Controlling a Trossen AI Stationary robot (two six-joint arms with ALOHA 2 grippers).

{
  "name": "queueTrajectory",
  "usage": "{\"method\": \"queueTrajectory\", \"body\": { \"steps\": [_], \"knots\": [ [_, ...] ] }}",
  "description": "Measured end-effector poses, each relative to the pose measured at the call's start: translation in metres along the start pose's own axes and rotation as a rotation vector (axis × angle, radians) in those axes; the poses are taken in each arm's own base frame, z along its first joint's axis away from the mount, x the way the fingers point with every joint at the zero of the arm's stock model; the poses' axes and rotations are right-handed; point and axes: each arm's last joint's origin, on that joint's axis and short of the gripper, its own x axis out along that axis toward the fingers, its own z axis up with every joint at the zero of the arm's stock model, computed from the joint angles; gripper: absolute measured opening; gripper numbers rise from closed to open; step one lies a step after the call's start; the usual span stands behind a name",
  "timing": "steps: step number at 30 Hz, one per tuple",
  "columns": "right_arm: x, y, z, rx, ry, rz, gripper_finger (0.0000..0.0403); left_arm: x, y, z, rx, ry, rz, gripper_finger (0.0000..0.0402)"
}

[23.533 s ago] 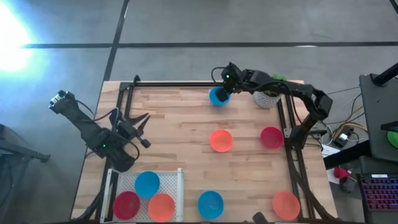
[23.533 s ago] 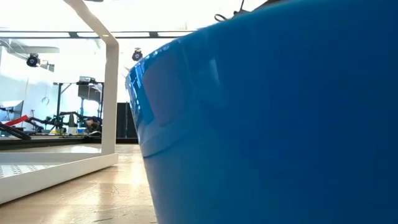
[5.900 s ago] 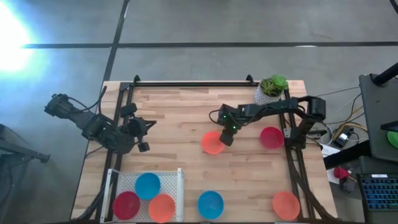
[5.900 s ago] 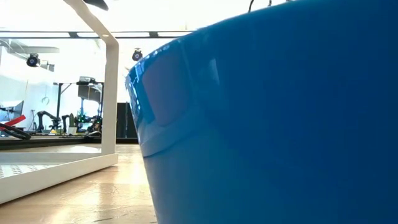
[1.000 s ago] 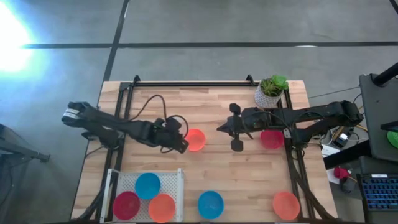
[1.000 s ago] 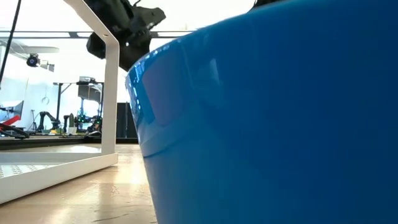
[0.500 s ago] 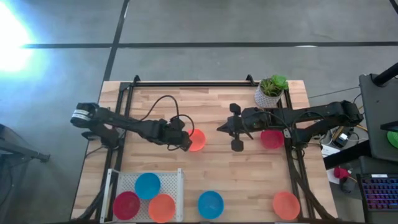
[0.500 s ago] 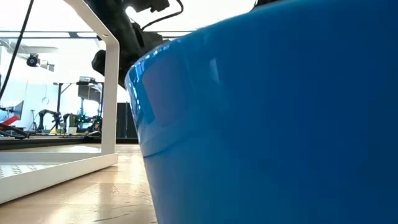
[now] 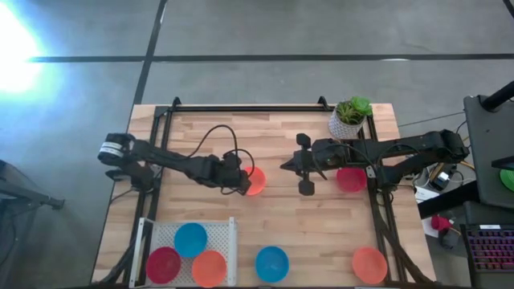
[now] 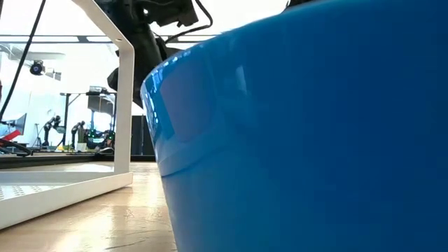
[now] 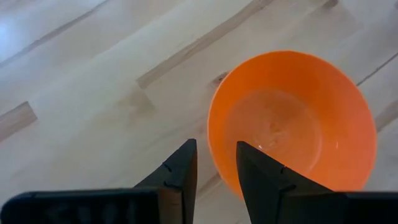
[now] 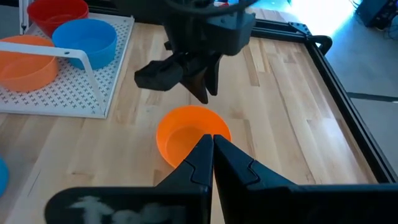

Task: Pick & Place Mini bowls
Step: Stack the top orange bowl on top of the orange bowl on the shelf

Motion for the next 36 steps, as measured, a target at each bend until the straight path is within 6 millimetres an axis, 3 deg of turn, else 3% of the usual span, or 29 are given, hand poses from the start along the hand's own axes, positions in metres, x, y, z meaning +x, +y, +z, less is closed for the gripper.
{"method": "queueTrajectory", "body": {
  "steps": [8,31,36],
  "knots": [
    [0.0,0.0,0.0,0.0,0.0,0.0,0.0008,0.018,-0.006,-0.004,0.006,0.006,0.014,0.0105],
    [0.0,0.0,0.0,-0.001,0.0,-0.001,0.0008,0.045,-0.008,-0.014,0.031,0.038,0.07,0.0105],
    [0.0,0.0,0.0,0.0,0.0,-0.001,0.0008,0.052,-0.007,-0.016,0.069,0.058,0.087,0.0081]
  ]
}}
